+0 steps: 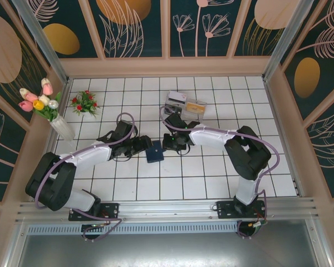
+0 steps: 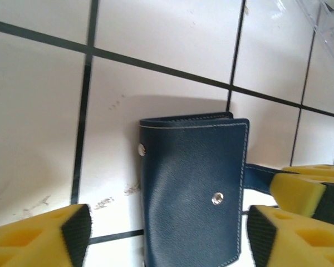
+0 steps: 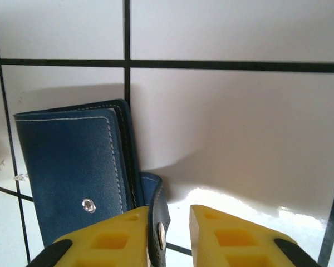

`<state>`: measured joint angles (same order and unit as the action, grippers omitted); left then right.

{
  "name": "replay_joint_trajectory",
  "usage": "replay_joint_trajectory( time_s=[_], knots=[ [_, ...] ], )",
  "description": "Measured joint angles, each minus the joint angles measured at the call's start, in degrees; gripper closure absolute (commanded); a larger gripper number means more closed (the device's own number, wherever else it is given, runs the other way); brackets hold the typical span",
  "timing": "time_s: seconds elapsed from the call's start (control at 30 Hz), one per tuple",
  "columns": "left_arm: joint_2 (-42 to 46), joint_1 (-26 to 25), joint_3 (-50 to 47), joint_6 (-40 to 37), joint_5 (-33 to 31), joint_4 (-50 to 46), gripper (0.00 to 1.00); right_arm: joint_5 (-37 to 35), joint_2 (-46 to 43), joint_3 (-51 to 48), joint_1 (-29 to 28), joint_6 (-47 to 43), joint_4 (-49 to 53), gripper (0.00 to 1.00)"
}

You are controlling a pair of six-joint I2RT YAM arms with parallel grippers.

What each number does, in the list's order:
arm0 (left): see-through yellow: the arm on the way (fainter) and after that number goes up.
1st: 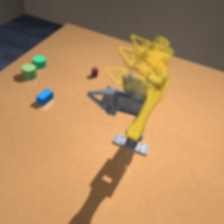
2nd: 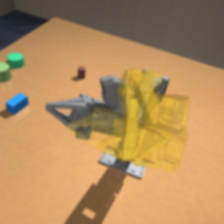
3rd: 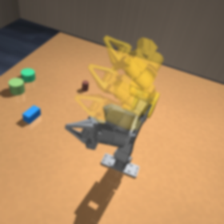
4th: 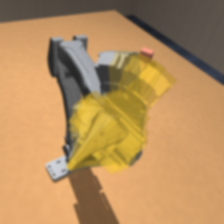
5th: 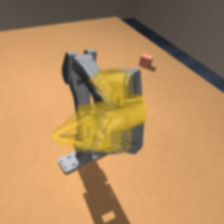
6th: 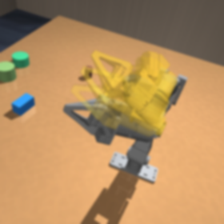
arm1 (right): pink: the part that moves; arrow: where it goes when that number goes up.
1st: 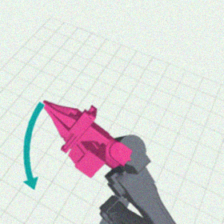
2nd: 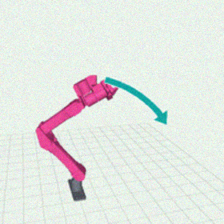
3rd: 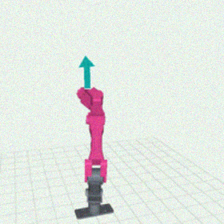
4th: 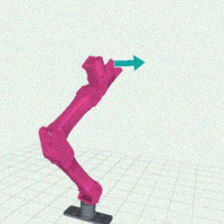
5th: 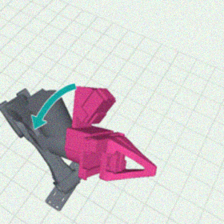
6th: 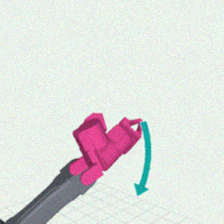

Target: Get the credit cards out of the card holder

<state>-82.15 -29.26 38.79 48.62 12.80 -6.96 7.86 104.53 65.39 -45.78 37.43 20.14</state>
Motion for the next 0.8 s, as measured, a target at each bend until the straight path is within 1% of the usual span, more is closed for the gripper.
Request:
replay_joint_trajectory(
  time_s=[0.03, 0.07, 0.2, 0.27, 0.37, 0.5, 0.6, 0.8],
  knots=[
    [0.0, 0.02, 0.02, 0.15, -0.57, -0.42, 0.08, -0.02, 0.11, 0.13, 0.0, -0.2, -0.09, 0.8],
    [0.0, 0.02, 0.02, -0.02, -1.31, -0.85, 0.01, -0.07, 0.15, 0.2, 0.07, -0.52, -0.37, 0.82],
    [0.07, 0.04, 0.07, 0.26, -3.17, -1.77, 0.01, -0.13, 0.13, 0.22, 0.17, -1.81, -0.85, 0.88],
    [0.26, 0.04, 0.61, 0.2, -3.72, -2.62, 0.02, -0.13, -0.07, 0.22, 0.44, -2.67, -0.9, 0.89],
    [0.57, 0.04, 2.69, -0.26, -4.39, -3.72, 0.01, -0.02, -1.6, 0.17, 1.09, -4.39, -1.44, 0.9],
    [1.29, 0.04, 5.84, -0.63, -4.59, -3.48, 0.01, 0.48, -6.27, 0.13, 1.75, -7.41, -3.54, 0.9],
    [1.86, 0.04, 6.23, -0.59, -4.72, -2.67, 0.01, 1.9, -8.96, 0.13, 1.88, -9.11, -5.27, 0.9],
    [2.25, 0.04, 6.21, -0.15, -6.23, -2.23, 0.02, 3.43, -9.79, 0.07, 1.88, -10.14, -7.48, 0.89]
  ],
)
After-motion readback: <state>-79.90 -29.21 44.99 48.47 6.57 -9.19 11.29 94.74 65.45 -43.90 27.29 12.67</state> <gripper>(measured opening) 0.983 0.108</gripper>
